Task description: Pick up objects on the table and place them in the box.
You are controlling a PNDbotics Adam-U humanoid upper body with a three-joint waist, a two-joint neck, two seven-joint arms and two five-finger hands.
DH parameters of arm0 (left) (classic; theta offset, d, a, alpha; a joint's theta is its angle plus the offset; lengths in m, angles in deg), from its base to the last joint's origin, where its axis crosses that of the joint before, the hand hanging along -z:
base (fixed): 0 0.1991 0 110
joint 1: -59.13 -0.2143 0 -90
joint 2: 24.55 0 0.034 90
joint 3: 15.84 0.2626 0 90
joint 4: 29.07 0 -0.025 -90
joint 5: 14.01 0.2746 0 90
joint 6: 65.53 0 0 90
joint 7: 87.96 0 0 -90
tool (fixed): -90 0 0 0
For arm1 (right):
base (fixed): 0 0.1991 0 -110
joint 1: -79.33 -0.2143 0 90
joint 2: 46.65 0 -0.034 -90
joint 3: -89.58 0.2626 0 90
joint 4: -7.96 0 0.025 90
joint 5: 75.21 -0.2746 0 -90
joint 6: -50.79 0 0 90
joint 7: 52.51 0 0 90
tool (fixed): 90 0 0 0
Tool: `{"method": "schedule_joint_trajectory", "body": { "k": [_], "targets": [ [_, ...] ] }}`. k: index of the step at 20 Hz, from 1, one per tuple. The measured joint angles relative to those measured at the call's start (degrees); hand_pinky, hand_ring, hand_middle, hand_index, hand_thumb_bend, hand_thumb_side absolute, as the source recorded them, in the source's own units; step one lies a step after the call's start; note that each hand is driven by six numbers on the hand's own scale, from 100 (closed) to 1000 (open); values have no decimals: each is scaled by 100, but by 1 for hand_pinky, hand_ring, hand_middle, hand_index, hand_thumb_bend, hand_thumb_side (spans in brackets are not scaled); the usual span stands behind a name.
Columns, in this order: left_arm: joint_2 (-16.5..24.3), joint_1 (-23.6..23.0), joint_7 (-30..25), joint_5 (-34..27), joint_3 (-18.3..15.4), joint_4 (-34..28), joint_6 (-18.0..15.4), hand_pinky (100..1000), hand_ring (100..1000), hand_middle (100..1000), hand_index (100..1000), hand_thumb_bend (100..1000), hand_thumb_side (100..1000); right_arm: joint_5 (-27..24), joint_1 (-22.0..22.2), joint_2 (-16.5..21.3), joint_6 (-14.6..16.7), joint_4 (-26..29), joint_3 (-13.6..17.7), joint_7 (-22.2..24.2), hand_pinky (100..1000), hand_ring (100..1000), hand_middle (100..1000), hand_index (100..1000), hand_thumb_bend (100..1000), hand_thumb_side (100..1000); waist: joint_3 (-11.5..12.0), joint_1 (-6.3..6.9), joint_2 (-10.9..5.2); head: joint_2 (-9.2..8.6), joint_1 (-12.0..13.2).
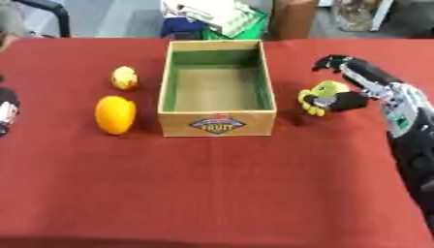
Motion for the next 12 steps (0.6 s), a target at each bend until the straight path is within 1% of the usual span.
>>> {"method": "schedule_joint_trajectory", "body": {
  "k": [3,5,7,12],
  "targets": [
    [0,-3,0,1,0,0,0,591,608,582,794,182,216,411,34,15,-247,-96,15,-284,856,918,889,867,354,669,10,0,0,0,-4],
    [0,-5,-1,2,0,0,0,591,608,582,794,182,216,624,34,22,-344,-180,17,-421,856,918,889,867,354,669,12,0,0,0,-5],
    [0,-9,-1,2,0,0,-1,591,608,582,795,182,216,790,35,26,-427,-254,22,-540,853,917,884,867,325,675,12,2,1,0,-6],
    [0,-18,-9,2,0,0,-3,591,608,582,795,181,216,1079,39,27,-611,-415,50,-761,821,885,878,870,353,694,7,7,2,0,-6]
  ]
}}
